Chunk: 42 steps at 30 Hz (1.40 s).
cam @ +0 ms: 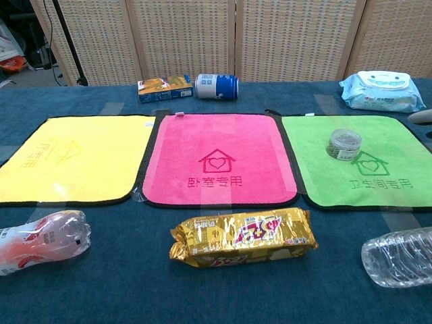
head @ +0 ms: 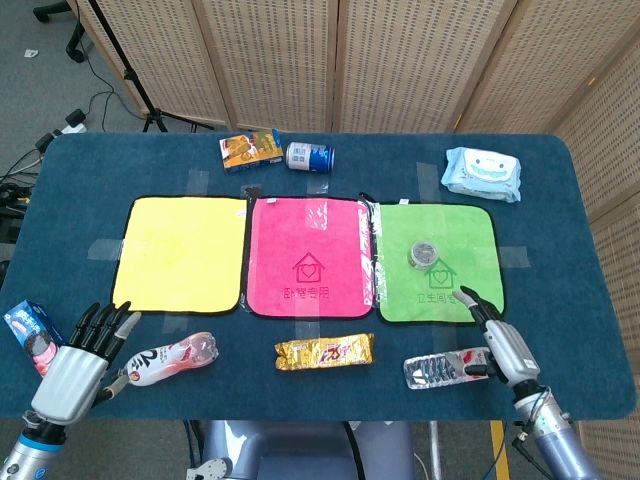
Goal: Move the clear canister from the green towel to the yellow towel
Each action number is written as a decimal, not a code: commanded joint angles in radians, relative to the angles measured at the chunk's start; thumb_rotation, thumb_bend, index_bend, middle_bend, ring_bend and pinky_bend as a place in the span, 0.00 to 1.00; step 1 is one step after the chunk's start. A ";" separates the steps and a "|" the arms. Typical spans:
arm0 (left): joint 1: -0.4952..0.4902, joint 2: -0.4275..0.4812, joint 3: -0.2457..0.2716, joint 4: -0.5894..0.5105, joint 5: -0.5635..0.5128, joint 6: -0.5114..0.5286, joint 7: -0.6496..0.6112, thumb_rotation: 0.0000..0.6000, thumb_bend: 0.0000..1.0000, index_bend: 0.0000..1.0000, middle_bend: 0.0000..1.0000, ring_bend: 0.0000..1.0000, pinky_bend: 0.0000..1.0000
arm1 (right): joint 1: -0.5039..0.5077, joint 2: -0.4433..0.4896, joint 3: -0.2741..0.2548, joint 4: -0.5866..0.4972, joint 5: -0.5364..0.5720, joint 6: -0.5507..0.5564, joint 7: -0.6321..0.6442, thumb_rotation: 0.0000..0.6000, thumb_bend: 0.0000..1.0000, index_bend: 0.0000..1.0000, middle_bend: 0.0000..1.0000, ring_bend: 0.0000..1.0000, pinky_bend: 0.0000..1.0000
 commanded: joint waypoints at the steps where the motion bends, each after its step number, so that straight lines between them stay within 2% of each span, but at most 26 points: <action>1: 0.002 -0.007 -0.006 0.010 0.008 0.017 -0.008 1.00 0.11 0.00 0.00 0.00 0.00 | 0.087 0.027 0.077 -0.037 0.118 -0.123 0.066 1.00 0.31 0.03 0.00 0.00 0.01; 6: 0.004 -0.023 -0.019 0.035 0.020 0.056 -0.040 1.00 0.11 0.00 0.00 0.00 0.00 | 0.183 0.016 0.150 -0.004 0.276 -0.249 0.059 1.00 0.31 0.03 0.00 0.00 0.01; 11: 0.003 -0.025 -0.018 0.043 0.019 0.056 -0.053 1.00 0.11 0.00 0.00 0.00 0.00 | 0.248 -0.026 0.203 0.066 0.412 -0.320 0.071 1.00 0.31 0.03 0.00 0.00 0.01; 17: -0.005 -0.033 -0.018 0.055 0.014 0.042 -0.067 1.00 0.11 0.00 0.00 0.00 0.00 | 0.320 -0.085 0.235 0.188 0.555 -0.396 0.063 1.00 0.31 0.06 0.00 0.00 0.01; 21: -0.011 -0.044 -0.017 0.073 0.026 0.045 -0.079 1.00 0.11 0.00 0.00 0.00 0.00 | 0.357 -0.112 0.228 0.252 0.623 -0.420 0.019 1.00 0.31 0.06 0.00 0.00 0.01; 27: -0.014 -0.052 -0.013 0.085 0.031 0.045 -0.089 1.00 0.11 0.00 0.00 0.00 0.00 | 0.434 -0.135 0.174 0.325 0.793 -0.448 -0.120 1.00 0.31 0.06 0.00 0.00 0.01; 36: -0.018 -0.061 -0.003 0.097 0.044 0.045 -0.102 1.00 0.11 0.00 0.00 0.00 0.00 | 0.534 -0.124 0.086 0.290 1.077 -0.386 -0.329 1.00 0.31 0.06 0.00 0.00 0.01; 42: -0.017 -0.058 0.000 0.094 0.051 0.055 -0.107 1.00 0.11 0.00 0.00 0.00 0.00 | 0.566 -0.116 0.088 0.245 1.168 -0.340 -0.393 1.00 0.31 0.06 0.00 0.00 0.01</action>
